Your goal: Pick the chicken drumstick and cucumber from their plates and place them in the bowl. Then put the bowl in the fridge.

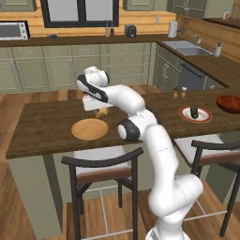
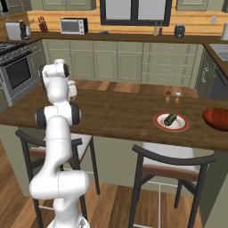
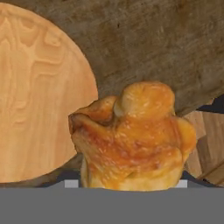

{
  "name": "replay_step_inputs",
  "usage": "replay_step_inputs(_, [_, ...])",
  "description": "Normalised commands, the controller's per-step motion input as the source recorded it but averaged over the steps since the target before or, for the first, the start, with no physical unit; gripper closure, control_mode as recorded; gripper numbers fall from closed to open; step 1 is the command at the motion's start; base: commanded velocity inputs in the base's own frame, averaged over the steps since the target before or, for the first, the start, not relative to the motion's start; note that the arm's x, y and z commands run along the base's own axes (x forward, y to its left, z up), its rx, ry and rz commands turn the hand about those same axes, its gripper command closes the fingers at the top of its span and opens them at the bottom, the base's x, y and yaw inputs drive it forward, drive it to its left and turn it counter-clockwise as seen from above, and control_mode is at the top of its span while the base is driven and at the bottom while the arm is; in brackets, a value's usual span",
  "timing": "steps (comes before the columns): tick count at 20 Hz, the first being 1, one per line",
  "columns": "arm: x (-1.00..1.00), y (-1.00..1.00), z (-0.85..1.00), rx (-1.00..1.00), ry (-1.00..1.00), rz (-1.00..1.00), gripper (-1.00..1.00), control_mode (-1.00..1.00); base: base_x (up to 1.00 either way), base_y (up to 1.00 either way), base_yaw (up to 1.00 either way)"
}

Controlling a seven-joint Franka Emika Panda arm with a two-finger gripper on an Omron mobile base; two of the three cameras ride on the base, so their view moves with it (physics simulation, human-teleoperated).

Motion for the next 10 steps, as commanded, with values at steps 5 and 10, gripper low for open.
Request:
replay_step_inputs(5, [-1.00, -0.96, -0.16, 0.01, -0.28, 0.02, 1.00, -1.00, 0.00, 0.00, 0.00])
replay_step_inputs(10, [-1.00, -0.88, -0.17, 0.08, -0.39, 0.05, 1.00, -1.00, 0.00, 0.00, 0.00])
